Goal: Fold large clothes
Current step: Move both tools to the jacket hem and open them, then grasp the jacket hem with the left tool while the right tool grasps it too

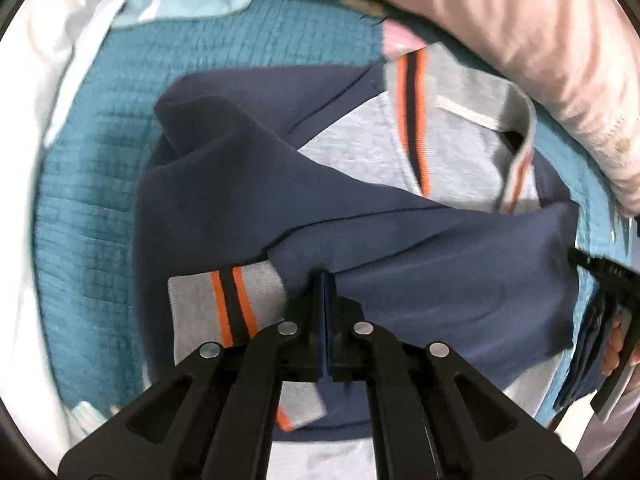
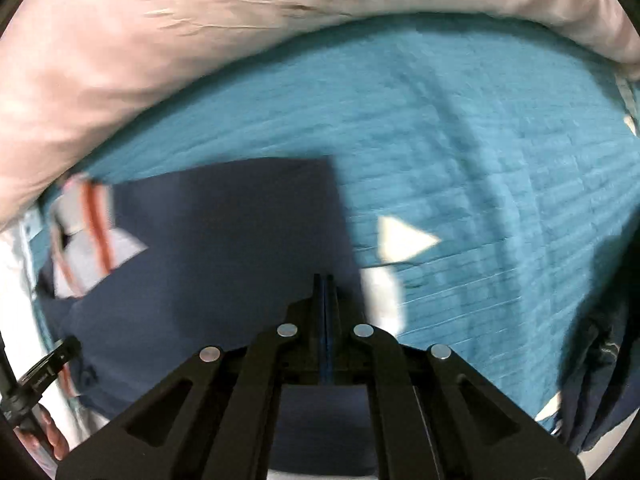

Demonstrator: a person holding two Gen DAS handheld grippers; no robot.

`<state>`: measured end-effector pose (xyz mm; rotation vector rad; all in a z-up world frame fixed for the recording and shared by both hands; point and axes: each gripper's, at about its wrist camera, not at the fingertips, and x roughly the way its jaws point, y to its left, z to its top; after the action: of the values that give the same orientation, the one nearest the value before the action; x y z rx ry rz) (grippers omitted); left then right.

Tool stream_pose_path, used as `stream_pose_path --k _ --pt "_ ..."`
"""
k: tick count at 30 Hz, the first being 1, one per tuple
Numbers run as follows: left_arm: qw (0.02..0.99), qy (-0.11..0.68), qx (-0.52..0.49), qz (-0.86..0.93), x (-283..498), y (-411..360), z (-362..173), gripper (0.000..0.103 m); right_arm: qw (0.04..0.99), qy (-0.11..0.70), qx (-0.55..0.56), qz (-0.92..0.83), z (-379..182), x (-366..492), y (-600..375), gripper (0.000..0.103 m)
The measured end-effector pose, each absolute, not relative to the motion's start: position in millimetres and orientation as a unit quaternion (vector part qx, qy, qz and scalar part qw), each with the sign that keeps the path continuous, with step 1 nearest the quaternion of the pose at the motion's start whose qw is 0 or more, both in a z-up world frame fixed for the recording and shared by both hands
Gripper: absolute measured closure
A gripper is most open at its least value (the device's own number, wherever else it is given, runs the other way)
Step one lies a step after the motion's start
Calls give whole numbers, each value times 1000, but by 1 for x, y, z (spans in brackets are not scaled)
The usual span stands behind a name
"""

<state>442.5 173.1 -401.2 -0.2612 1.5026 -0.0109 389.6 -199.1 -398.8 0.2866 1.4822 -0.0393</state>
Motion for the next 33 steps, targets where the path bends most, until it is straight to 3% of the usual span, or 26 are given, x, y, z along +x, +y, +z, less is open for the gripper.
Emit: stream_pose_path --k 15,17,19,21,22,33 --pt "715 689 -120 8 454 156 -375 99 726 673 145 -7 -384 377 -186 98" --pt "720 685 -115 11 452 154 -365 97 725 673 143 2 -371 371 -183 92" --pt "726 679 -108 19 449 153 -351 85 732 667 141 7 -355 364 -186 53" --pt "735 668 -109 27 446 154 -338 63 753 646 128 -4 -337 355 -187 32" --pt "741 661 -111 26 444 155 -331 63 760 638 124 -8 -330 352 -186 28" --pt "746 655 -108 45 438 185 -303 53 762 635 123 10 -302 356 -205 27"
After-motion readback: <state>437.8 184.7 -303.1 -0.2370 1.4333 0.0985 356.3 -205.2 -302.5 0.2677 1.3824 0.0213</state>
